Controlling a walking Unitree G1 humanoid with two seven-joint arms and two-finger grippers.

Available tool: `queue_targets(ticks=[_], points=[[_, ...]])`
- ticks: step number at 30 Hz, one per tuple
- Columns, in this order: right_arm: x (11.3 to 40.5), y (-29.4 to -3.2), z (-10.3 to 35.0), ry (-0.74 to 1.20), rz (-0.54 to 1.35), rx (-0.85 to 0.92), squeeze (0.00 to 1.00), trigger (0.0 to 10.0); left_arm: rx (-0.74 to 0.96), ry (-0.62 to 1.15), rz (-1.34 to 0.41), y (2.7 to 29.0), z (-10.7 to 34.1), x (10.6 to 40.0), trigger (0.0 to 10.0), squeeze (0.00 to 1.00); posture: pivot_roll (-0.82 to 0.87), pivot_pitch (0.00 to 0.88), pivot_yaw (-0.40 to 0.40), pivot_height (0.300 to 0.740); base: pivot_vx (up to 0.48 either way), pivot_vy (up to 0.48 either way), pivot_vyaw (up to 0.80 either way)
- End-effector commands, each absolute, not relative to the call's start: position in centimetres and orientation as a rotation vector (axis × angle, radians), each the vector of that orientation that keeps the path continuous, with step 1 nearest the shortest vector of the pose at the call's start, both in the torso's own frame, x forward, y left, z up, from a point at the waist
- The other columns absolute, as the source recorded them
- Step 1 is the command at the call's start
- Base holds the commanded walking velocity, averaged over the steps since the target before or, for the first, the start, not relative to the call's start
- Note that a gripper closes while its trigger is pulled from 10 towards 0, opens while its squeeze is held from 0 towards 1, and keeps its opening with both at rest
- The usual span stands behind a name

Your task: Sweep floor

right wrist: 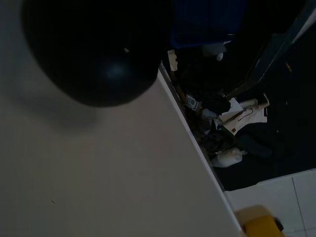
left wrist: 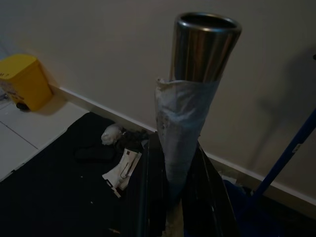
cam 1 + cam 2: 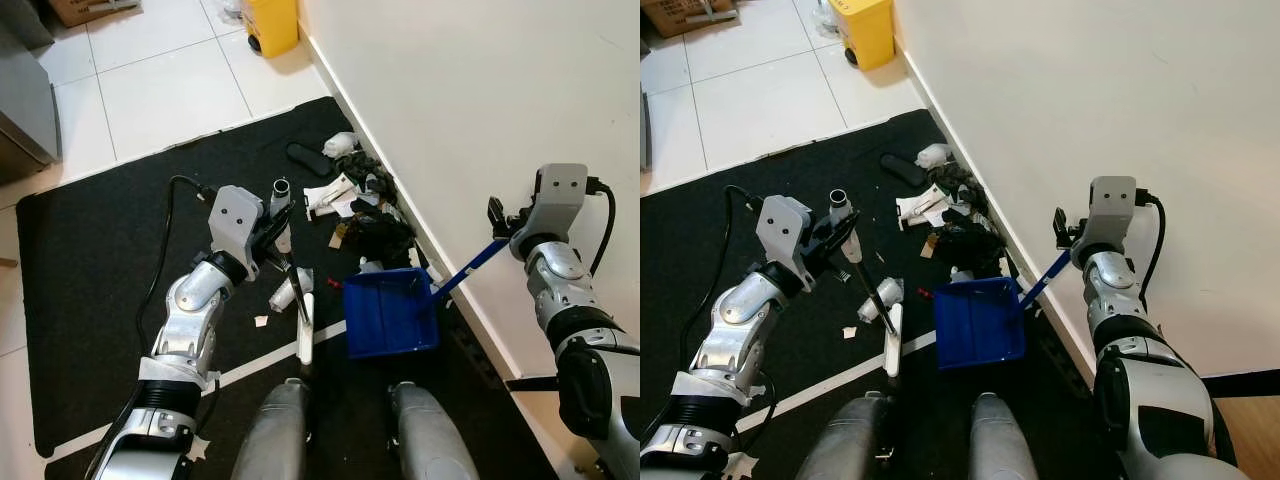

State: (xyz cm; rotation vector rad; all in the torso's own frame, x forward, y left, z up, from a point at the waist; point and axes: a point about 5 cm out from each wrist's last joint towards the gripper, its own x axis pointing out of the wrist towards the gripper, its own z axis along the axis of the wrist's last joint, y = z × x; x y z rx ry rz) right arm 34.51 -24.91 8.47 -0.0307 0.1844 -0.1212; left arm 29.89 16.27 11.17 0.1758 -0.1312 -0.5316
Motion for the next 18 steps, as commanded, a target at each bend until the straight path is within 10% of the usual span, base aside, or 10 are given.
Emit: queue_targets(ticks=[1,18], points=[[34.1,-25.4,7.9,0.211,-0.149,0.001,0.0,10.0,0.179,-0.145,-0.537,16.3,11.5,29.9,10.0,0.0,0.1,0.181,0.005,0.74,0.0,0.0,0.0],[34.3,-26.3,8.9,0.18,-0.146,0.011,0.0,10.0,0.179,-0.149,-0.544,16.1,11.6,30.2,10.0,0.0,0.09,0.161,0.013,0.74,0.0,0.0,0.0]])
